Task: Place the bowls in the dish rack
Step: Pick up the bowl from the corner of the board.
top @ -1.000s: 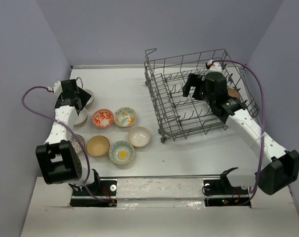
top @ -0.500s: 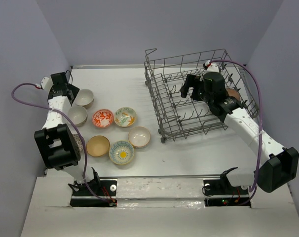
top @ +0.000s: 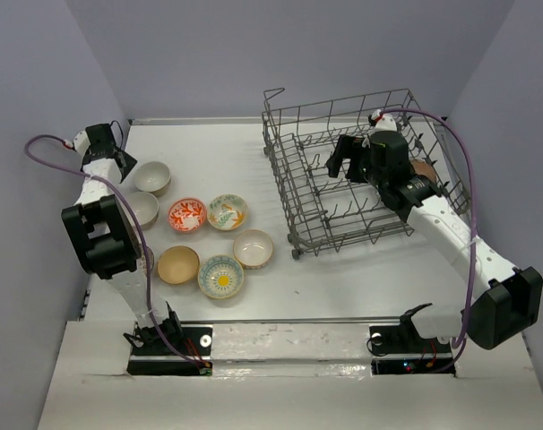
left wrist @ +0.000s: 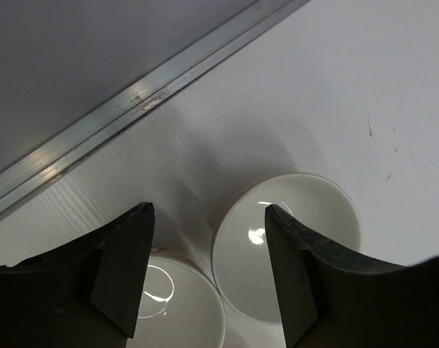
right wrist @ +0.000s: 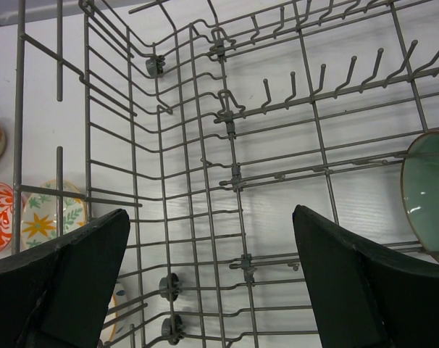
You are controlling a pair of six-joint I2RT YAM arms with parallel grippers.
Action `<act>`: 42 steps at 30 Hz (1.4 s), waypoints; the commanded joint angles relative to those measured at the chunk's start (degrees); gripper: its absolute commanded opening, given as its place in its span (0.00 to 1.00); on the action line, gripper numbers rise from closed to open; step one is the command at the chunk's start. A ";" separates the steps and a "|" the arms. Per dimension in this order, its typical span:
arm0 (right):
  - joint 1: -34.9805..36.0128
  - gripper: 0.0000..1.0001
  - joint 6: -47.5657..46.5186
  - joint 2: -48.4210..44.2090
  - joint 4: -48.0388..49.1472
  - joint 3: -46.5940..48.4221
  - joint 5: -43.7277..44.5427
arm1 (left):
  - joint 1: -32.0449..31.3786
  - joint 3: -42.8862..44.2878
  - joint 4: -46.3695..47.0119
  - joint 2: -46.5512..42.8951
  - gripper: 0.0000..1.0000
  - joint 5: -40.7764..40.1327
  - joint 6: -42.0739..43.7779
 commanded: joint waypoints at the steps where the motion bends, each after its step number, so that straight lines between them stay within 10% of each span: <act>1: 0.23 1.00 0.37 -0.38 3.01 0.18 -0.62 | 0.00 2.87 0.38 0.09 0.71 1.43 3.88; 42: 0.23 1.00 -0.34 2.17 2.75 0.79 -0.71 | -1.49 6.64 -1.46 9.49 0.52 9.44 4.59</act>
